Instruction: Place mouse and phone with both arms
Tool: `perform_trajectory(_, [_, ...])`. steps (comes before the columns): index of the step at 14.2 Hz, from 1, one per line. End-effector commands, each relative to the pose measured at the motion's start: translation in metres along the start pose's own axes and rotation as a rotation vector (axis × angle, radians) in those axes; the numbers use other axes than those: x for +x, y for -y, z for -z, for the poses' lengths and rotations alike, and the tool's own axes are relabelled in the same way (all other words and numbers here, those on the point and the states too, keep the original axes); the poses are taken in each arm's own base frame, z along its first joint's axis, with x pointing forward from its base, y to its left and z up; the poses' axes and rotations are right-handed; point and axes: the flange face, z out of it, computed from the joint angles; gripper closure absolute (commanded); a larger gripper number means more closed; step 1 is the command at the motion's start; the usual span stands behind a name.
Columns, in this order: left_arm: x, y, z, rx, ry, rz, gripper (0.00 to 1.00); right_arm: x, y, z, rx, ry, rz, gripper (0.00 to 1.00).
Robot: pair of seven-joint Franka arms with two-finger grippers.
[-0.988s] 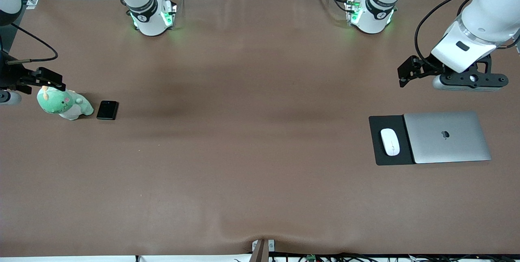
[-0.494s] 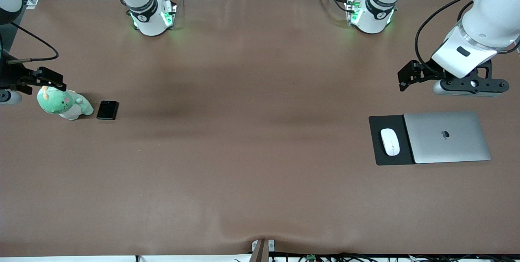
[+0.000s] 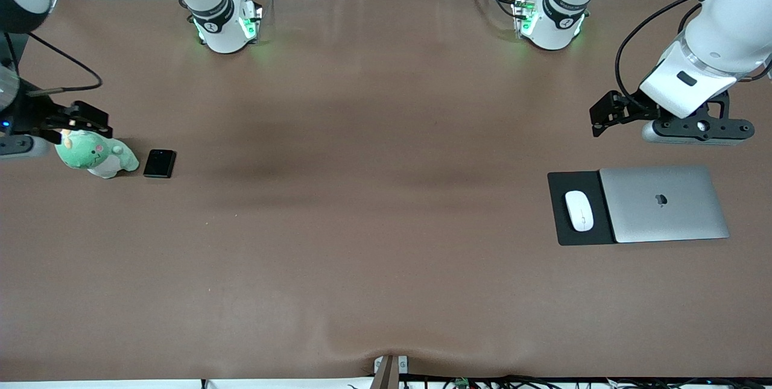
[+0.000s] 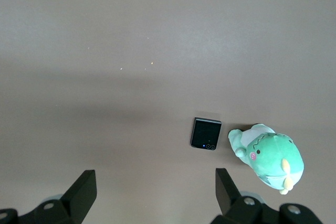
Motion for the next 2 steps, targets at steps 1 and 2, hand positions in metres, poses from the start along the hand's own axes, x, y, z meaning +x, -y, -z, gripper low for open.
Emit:
perform_trajectory(1, [0.0003, -0.0020, 0.0047, 0.009, -0.001, 0.018, 0.00, 0.0013, 0.0083, 0.0039, -0.030, -0.003, -0.017, 0.00])
perform_trajectory(2, [-0.0003, -0.0019, 0.0041, 0.011, 0.000, 0.020, 0.00, -0.0001, 0.0075, 0.0066, -0.030, -0.004, -0.027, 0.00])
